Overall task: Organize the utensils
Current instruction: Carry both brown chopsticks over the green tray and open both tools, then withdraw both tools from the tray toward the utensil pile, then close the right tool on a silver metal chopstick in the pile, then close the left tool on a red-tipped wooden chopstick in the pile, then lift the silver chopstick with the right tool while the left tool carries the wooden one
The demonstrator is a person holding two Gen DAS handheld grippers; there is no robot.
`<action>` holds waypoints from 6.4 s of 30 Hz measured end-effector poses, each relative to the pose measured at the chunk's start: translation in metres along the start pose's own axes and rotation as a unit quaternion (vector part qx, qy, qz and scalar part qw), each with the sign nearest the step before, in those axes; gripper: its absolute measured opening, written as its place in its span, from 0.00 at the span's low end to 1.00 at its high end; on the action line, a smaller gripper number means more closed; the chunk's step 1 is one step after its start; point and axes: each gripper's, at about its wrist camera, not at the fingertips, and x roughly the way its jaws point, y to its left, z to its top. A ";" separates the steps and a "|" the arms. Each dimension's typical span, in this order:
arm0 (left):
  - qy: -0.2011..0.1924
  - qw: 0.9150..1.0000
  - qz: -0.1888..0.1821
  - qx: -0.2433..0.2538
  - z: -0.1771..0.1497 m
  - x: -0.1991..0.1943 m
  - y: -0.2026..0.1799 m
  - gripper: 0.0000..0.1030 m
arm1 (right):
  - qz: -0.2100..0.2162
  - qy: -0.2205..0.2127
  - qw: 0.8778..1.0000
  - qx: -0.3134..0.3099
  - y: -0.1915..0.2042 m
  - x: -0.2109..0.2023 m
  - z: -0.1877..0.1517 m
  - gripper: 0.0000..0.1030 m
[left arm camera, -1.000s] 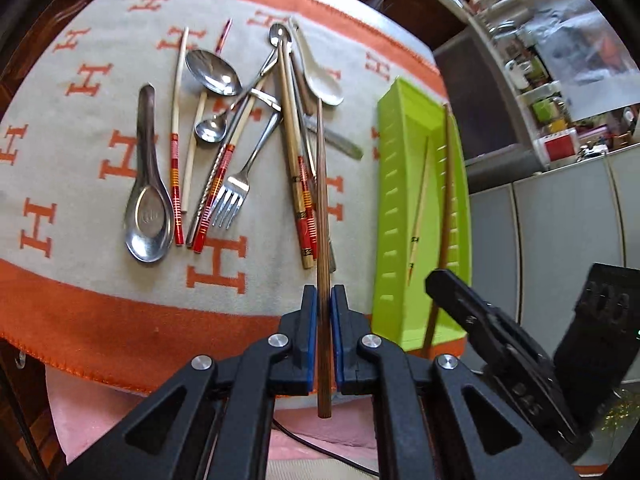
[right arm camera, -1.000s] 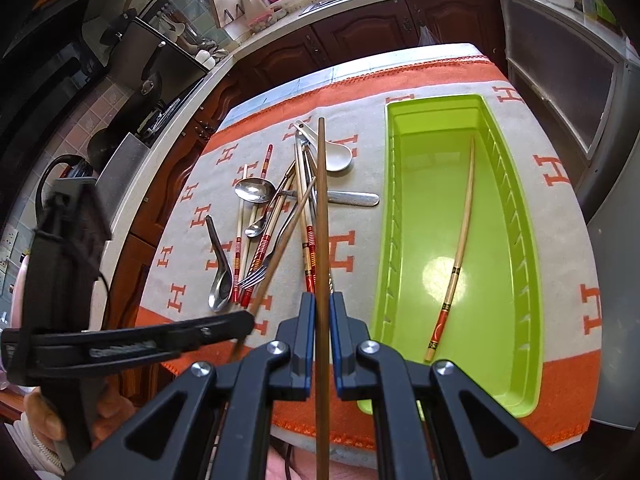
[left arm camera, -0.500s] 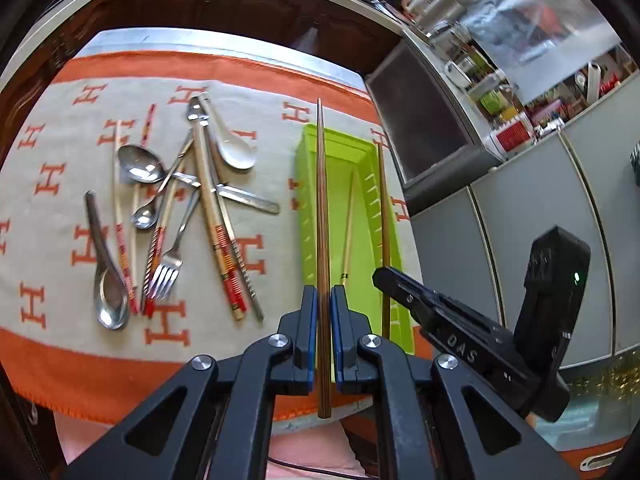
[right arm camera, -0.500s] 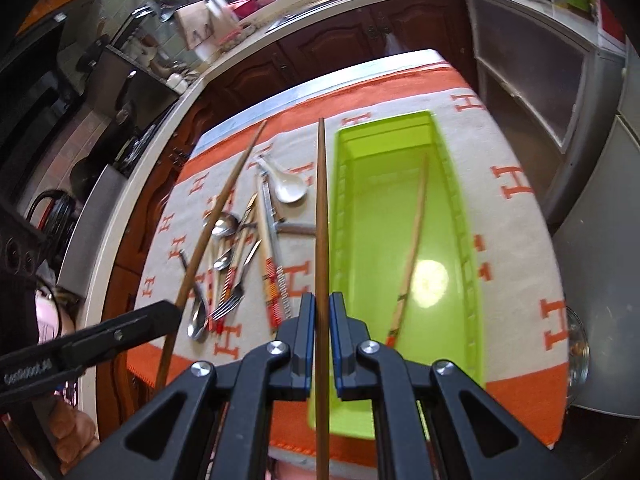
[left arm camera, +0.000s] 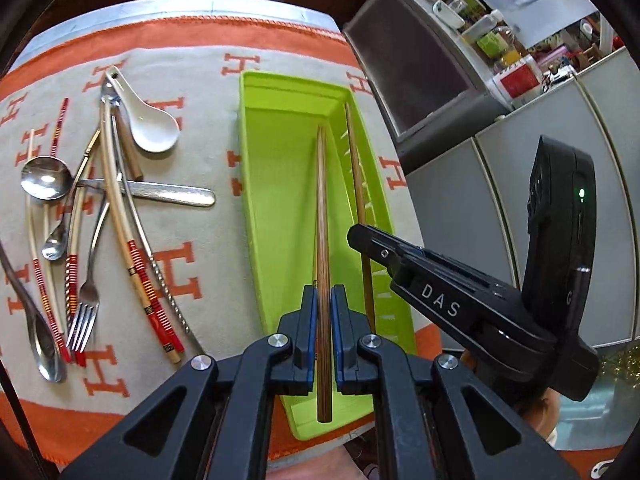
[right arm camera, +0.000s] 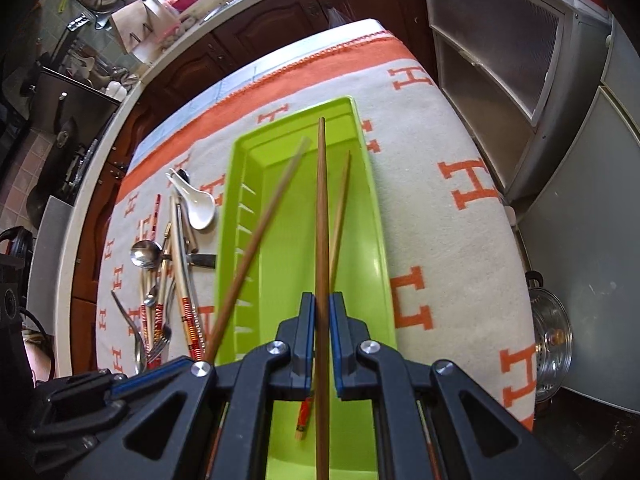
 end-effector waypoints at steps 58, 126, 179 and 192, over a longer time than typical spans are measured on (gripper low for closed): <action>-0.167 0.967 0.193 -0.016 -0.025 -0.099 0.136 0.73 | 0.039 0.017 0.992 -0.116 0.128 0.024 -0.030 0.08; -0.068 0.988 0.117 -0.073 0.018 0.010 0.139 0.09 | 0.099 -0.038 0.993 -0.053 0.056 -0.002 -0.037 0.05; -0.124 0.991 0.049 0.017 -0.006 -0.067 -0.004 0.04 | 0.038 -0.074 0.996 0.014 0.002 -0.051 -0.067 0.05; -0.112 0.991 0.073 0.024 0.000 -0.029 -0.012 0.04 | 0.041 -0.058 0.997 0.017 -0.006 -0.041 -0.065 0.05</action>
